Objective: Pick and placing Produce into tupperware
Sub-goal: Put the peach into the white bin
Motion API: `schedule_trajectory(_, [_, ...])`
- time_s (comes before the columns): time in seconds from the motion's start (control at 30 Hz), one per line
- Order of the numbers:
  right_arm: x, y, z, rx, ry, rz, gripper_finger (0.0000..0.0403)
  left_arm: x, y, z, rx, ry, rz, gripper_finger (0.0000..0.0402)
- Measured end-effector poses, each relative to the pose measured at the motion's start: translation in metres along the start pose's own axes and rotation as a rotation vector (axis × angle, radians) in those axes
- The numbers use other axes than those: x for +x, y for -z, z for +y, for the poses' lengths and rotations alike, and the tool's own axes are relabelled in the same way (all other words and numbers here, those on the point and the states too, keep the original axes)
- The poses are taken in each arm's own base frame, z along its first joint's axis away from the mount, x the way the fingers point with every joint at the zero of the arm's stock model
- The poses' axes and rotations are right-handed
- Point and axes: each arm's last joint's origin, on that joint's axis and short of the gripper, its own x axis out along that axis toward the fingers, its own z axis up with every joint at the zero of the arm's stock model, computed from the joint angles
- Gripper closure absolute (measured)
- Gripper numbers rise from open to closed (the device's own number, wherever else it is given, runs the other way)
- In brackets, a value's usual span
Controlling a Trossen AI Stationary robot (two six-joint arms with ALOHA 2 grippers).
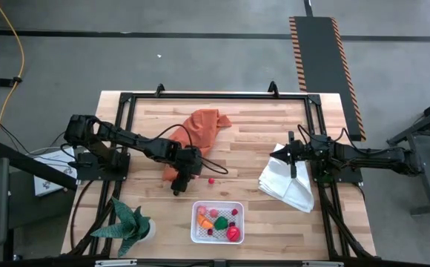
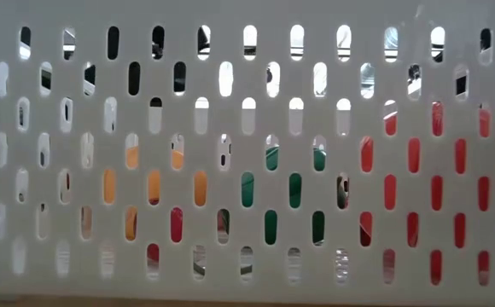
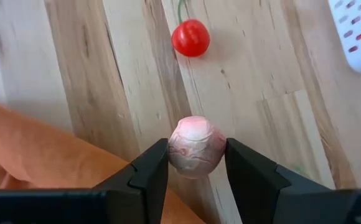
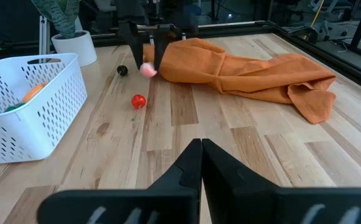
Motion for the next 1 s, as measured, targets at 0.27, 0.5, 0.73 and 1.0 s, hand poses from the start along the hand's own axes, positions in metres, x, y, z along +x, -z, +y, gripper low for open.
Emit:
schedule_trajectory(0.27, [0.000,0.000,0.000,0.000,0.001,0.000,0.0402,-0.011,-0.010,0.001,0.026,0.003,0.030,0.0259])
schedule_trajectory(0.5, [0.000,0.000,0.000,0.000,0.001,0.000,0.0402,-0.021,-0.015,0.002,0.024,0.009,0.061,0.0259])
schedule_trajectory(0.73, [0.000,0.000,0.000,0.000,0.000,0.000,0.0402,-0.035,-0.025,0.003,0.023,0.006,0.085,0.0259])
schedule_trajectory(1.0, [0.000,0.000,0.000,0.000,0.000,0.000,0.0402,-0.049,-0.034,0.004,0.022,-0.004,0.109,0.0259])
